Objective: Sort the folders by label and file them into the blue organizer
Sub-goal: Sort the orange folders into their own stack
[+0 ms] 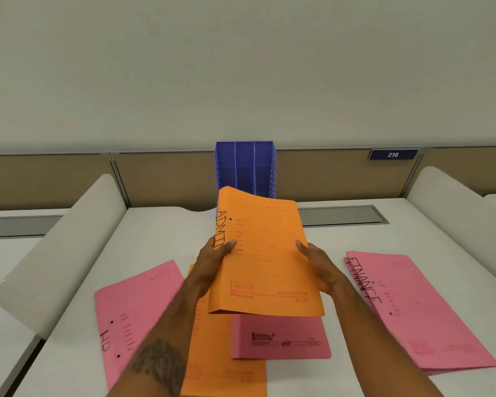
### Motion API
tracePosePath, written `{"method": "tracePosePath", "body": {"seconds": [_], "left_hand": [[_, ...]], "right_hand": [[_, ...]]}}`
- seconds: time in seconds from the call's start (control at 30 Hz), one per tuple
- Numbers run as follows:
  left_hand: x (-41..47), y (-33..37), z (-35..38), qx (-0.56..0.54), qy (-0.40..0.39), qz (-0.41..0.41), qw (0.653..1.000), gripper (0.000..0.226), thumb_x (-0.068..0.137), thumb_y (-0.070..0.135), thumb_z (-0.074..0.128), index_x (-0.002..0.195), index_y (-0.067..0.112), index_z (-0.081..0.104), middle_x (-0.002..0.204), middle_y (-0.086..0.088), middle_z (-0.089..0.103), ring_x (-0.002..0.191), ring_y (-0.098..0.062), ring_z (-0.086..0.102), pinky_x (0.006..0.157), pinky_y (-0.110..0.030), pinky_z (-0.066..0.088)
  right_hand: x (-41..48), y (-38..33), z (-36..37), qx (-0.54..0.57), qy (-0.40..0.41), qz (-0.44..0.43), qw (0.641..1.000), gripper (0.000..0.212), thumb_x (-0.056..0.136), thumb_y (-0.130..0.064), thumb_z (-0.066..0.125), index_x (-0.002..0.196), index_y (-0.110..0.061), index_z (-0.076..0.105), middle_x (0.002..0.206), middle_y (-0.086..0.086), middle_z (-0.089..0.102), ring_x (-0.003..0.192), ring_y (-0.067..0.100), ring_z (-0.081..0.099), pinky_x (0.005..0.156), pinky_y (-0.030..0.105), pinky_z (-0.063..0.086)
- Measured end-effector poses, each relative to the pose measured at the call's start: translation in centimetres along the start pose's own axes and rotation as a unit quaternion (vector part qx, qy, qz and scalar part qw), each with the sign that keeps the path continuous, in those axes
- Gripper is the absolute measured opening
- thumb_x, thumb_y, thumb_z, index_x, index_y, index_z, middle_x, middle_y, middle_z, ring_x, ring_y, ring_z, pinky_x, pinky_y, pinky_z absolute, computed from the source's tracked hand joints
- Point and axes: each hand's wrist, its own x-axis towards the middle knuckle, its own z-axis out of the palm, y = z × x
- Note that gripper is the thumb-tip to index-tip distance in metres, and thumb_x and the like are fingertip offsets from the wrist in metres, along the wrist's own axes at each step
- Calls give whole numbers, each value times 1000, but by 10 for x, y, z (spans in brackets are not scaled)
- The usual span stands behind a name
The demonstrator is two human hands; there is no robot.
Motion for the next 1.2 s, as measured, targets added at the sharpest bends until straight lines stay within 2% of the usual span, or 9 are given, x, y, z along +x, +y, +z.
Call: {"method": "tracePosePath", "body": {"seconds": [0.17, 0.27, 0.4, 0.47, 0.53, 0.7, 0.93, 1.1, 1.2], "left_hand": [[2, 2, 8, -55, -48, -11, 997, 66, 79, 41, 71, 137, 25, 45, 128, -12, 66, 108, -36, 68, 92, -60, 53], [2, 2, 9, -61, -81, -27, 995, 56, 90, 59, 55, 136, 27, 52, 126, -12, 67, 111, -35, 67, 94, -58, 53], [4, -9, 3, -44, 73, -81, 993, 72, 88, 76, 31, 138, 28, 49, 123, -10, 65, 111, -31, 64, 90, -48, 53], [3, -23, -7, 7, 154, -102, 983, 69, 94, 69, 35, 140, 19, 46, 124, -11, 63, 109, -29, 62, 87, -45, 52], [-1, -47, -24, 158, 199, -124, 959, 66, 95, 61, 46, 141, 13, 46, 135, -14, 58, 115, -30, 58, 92, -45, 50], [-22, -101, -60, 401, 200, -190, 873, 81, 85, 60, 65, 145, 11, 41, 146, -17, 44, 132, -36, 43, 103, -50, 42], [-48, -137, -61, 451, 187, -252, 836, 101, 72, 66, 72, 148, 17, 26, 148, -11, 33, 136, -33, 31, 104, -50, 37], [-50, -138, -59, 478, 185, -248, 822, 102, 78, 41, 78, 152, 13, 13, 146, -15, 34, 133, -34, 34, 103, -48, 38], [-47, -139, -62, 456, 195, -257, 830, 92, 79, 32, 79, 148, 12, 22, 142, -17, 36, 130, -36, 35, 102, -47, 40]], "right_hand": [[-1, 3, -3, 51, 21, -31, 998, 48, 92, -26, 66, 135, -18, 47, 120, 12, 67, 102, 36, 68, 86, 60, 53], [0, 1, -8, 55, 36, -48, 997, 45, 91, -25, 67, 133, -21, 50, 118, 9, 68, 99, 33, 70, 80, 56, 57], [0, -8, -9, 28, 39, -64, 997, 46, 91, -28, 67, 133, -24, 49, 121, 7, 66, 101, 32, 68, 82, 55, 57], [0, -9, -8, 16, 42, -64, 997, 46, 91, -29, 66, 134, -24, 48, 121, 7, 65, 102, 32, 68, 83, 55, 56], [1, -5, -9, 18, 45, -56, 997, 45, 92, -28, 65, 133, -25, 48, 120, 7, 66, 101, 32, 68, 81, 54, 57], [2, 1, -15, 24, 56, -47, 997, 43, 91, -26, 65, 132, -24, 49, 117, 5, 67, 98, 30, 69, 64, 43, 60], [6, 17, -11, -5, 60, -21, 998, 41, 93, -27, 62, 132, -25, 48, 119, 5, 65, 100, 32, 67, 66, 44, 59], [6, 22, -8, -15, 56, -14, 998, 42, 94, -26, 61, 134, -24, 47, 120, 6, 65, 102, 32, 66, 72, 46, 58], [6, 24, -7, -18, 56, -13, 998, 42, 94, -26, 61, 134, -24, 47, 122, 6, 64, 104, 33, 65, 76, 49, 58]]}}
